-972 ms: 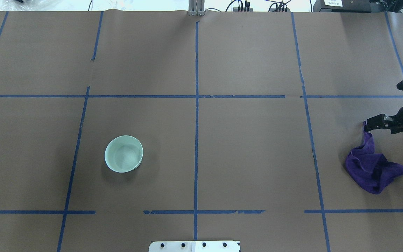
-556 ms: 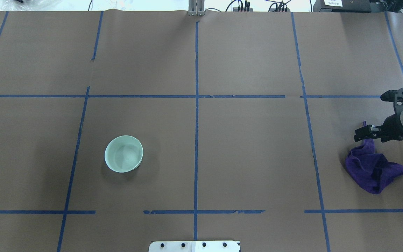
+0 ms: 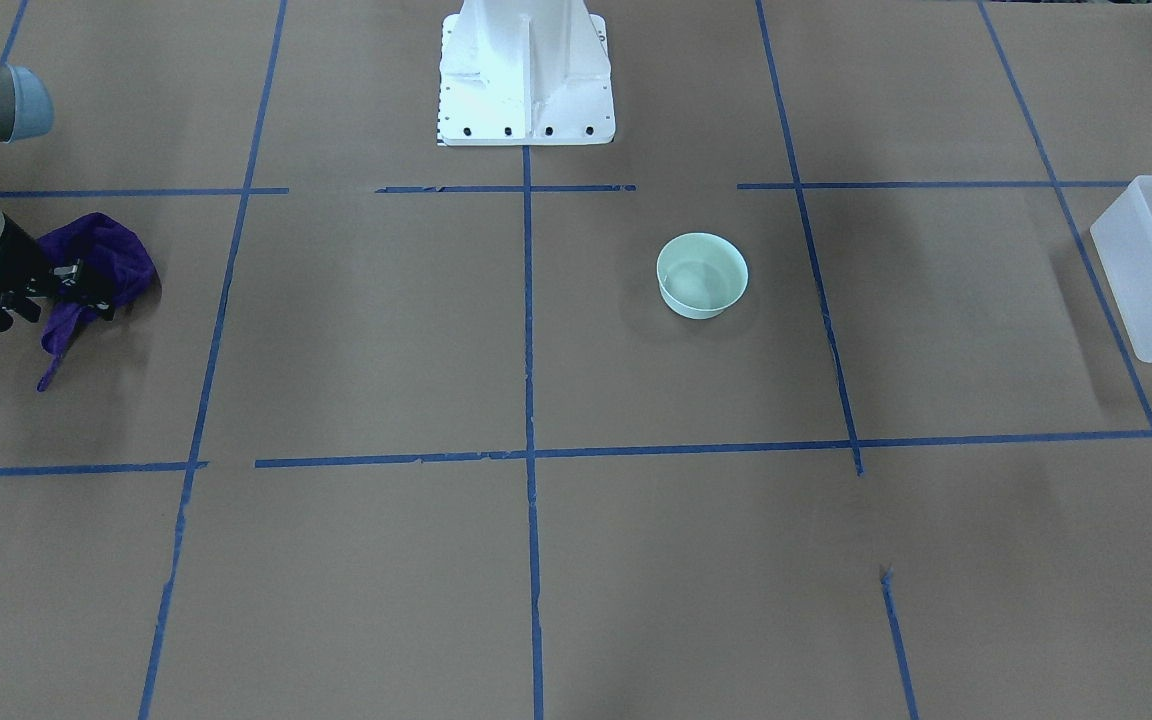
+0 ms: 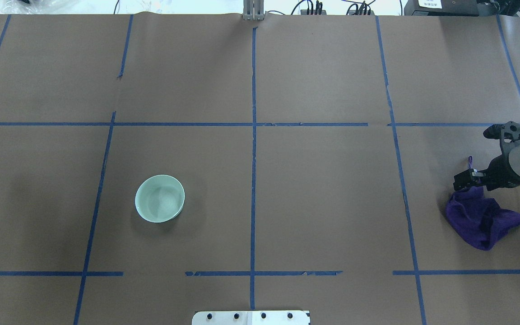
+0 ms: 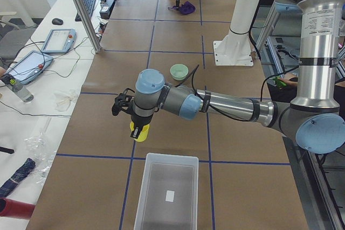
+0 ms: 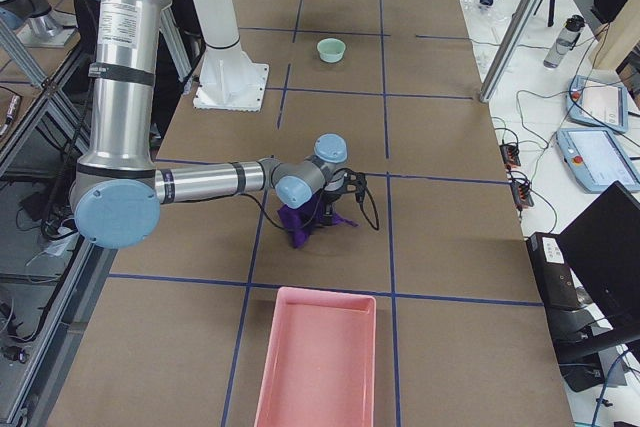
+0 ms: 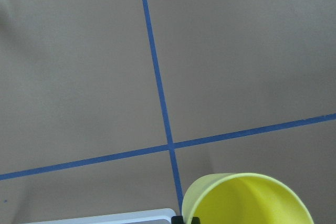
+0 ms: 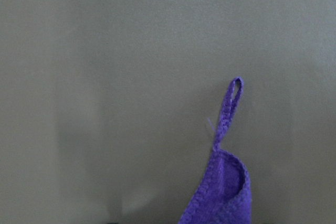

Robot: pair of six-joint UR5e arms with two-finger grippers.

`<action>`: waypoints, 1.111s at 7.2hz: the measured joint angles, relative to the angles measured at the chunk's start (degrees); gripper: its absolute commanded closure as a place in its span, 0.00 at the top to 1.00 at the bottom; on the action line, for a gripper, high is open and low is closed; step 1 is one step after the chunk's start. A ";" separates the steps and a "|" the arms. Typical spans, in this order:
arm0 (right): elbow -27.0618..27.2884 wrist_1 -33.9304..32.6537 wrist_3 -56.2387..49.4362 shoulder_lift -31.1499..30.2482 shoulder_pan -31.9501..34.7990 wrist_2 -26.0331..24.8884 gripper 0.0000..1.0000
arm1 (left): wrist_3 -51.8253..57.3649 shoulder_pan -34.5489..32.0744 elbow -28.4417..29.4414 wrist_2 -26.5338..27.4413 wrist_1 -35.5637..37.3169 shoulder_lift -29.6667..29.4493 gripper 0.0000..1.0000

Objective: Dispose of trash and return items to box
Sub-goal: 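Grasp the purple cloth with the right gripper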

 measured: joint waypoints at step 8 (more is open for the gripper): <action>12.64 -9.47 -0.65 -0.73 8.66 4.49 0.00 | 8.69 -7.37 9.55 -0.10 0.07 -0.40 0.00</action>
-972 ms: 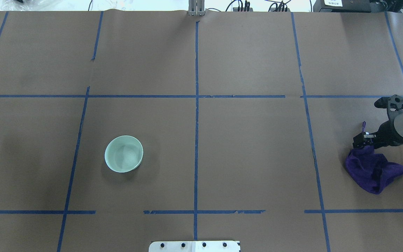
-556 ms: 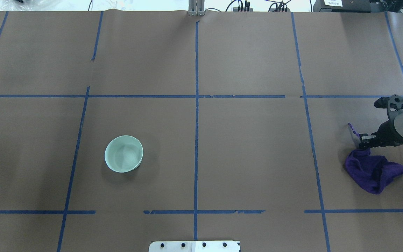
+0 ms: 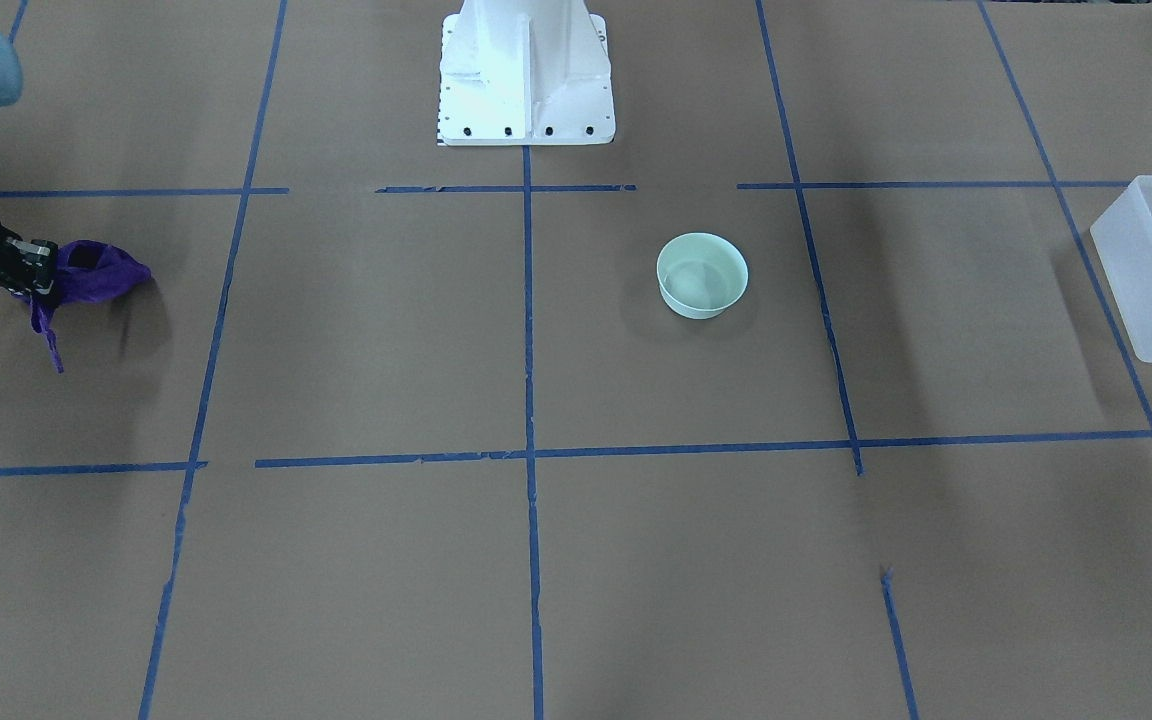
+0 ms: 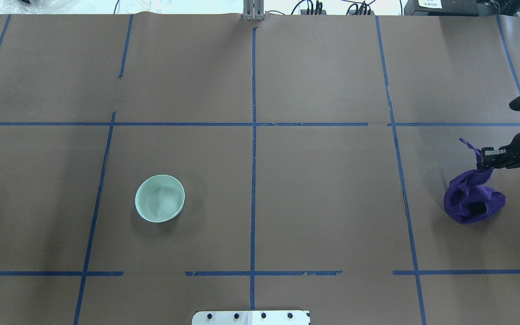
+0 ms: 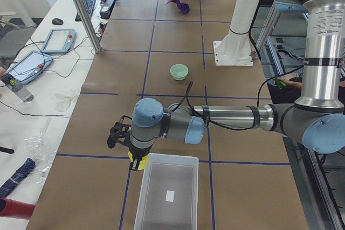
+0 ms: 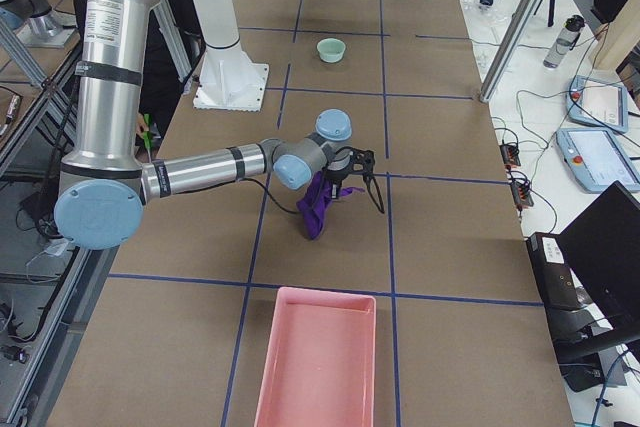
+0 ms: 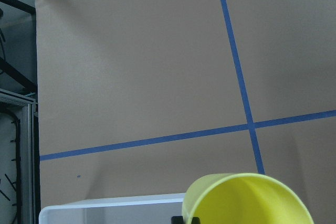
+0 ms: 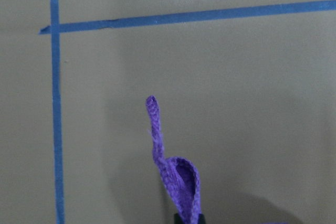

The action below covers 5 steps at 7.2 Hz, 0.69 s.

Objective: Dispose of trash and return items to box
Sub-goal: 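Carry the cloth toward the pink bin while the left lowers the cup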

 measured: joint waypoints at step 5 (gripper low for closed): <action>12.91 -20.98 -13.48 0.94 14.16 3.33 0.00 | -6.98 0.95 -0.29 -1.02 -2.23 7.09 0.00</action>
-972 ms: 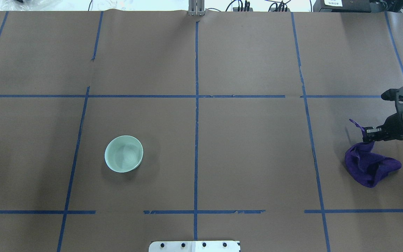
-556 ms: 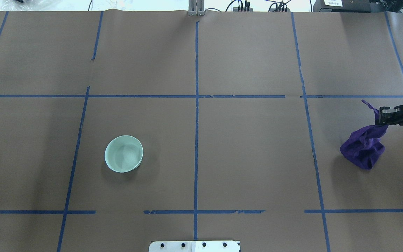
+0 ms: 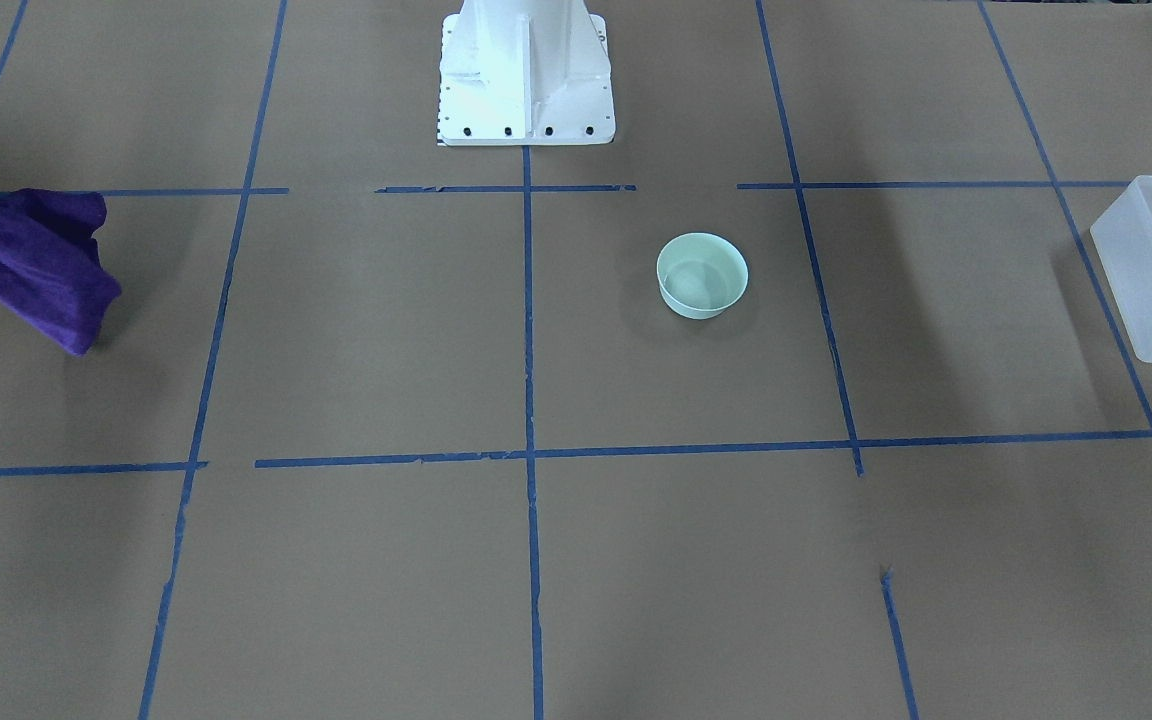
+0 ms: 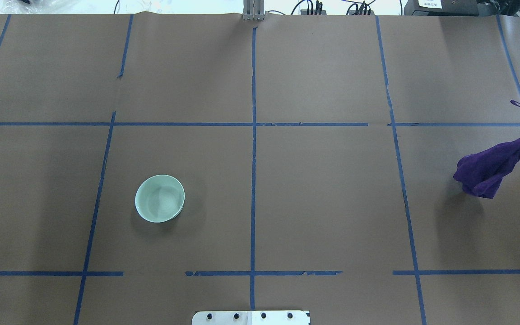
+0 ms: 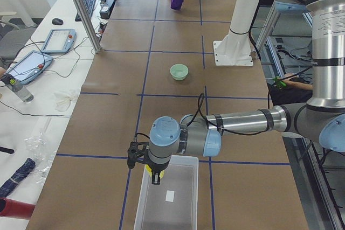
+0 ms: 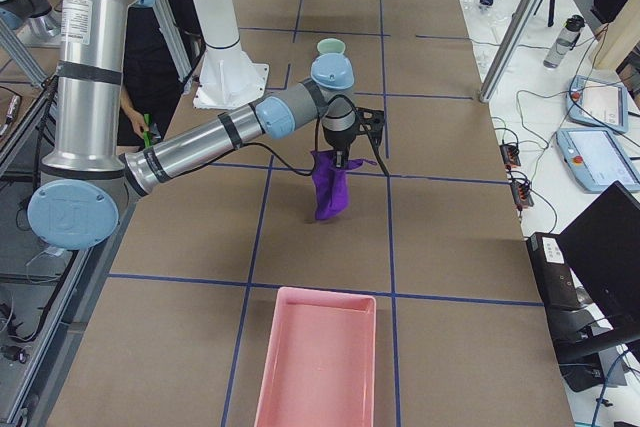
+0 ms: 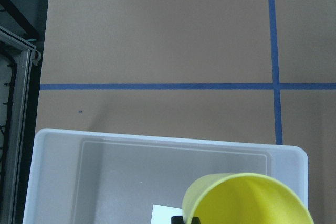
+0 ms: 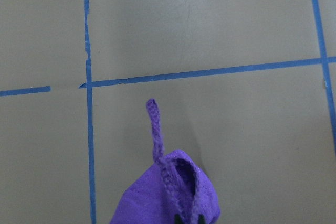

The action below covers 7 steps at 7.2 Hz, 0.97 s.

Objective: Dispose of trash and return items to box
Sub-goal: 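Carry the cloth toward the pink bin while the left lowers the cup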

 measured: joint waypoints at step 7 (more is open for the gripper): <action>0.25 -6.87 -10.06 3.12 15.21 5.18 0.00 | -1.02 9.73 10.54 -5.95 -17.52 3.05 0.00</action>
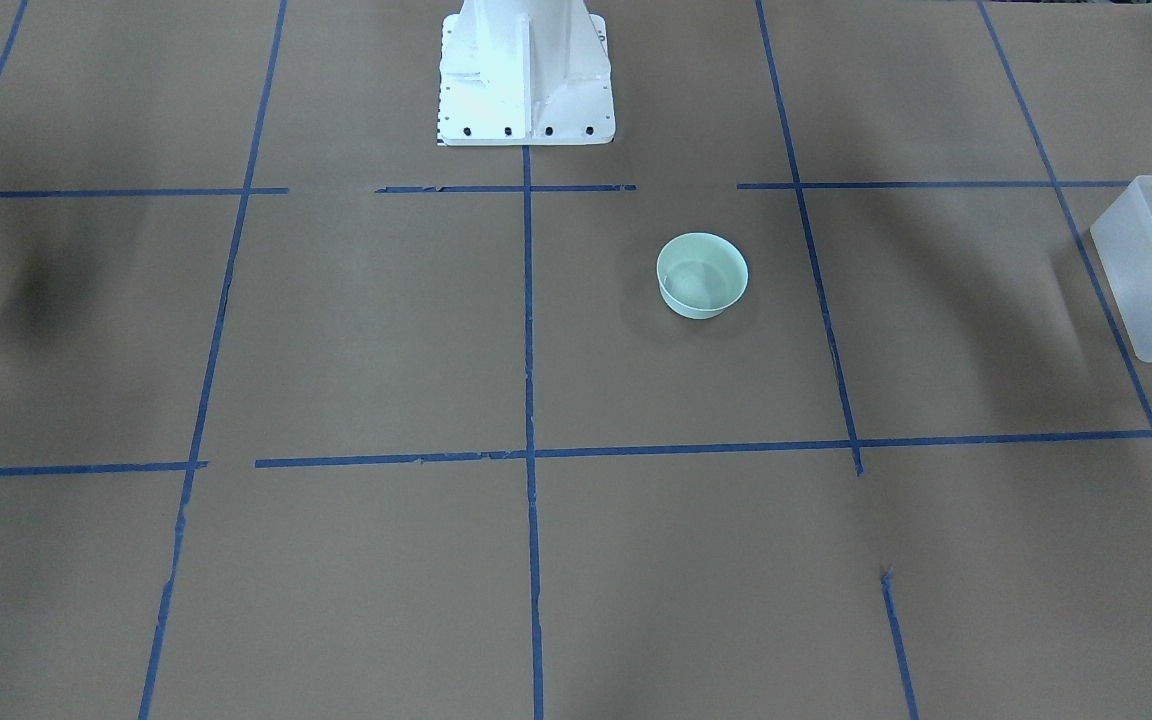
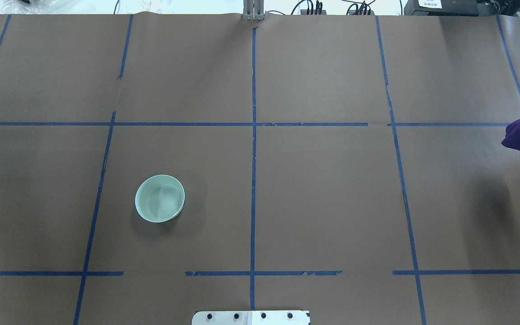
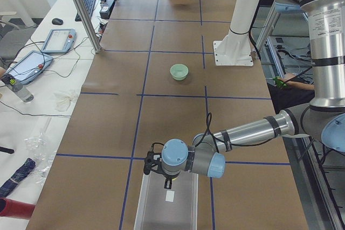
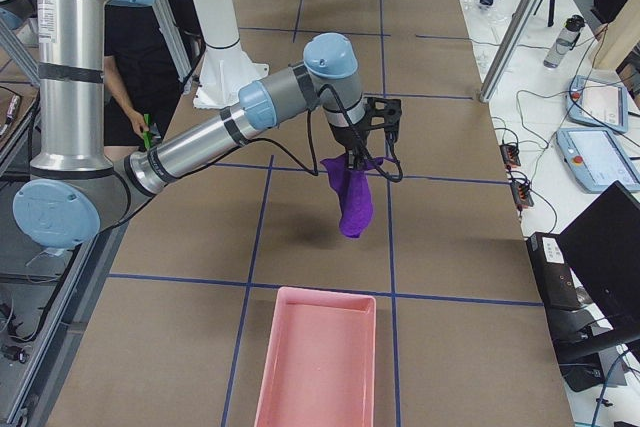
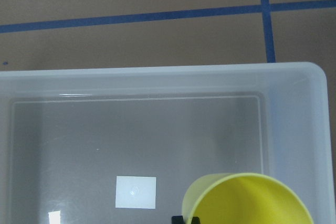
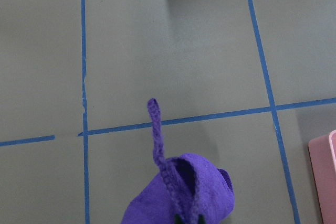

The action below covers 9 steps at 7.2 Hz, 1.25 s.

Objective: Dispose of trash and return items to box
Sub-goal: 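Carry the cloth toward the pink bin while the left lowers the cup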

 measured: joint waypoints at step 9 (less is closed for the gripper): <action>-0.28 -0.16 -2.26 0.04 1.84 0.50 0.00 | 0.72 1.63 -1.85 0.15 -6.77 1.30 0.79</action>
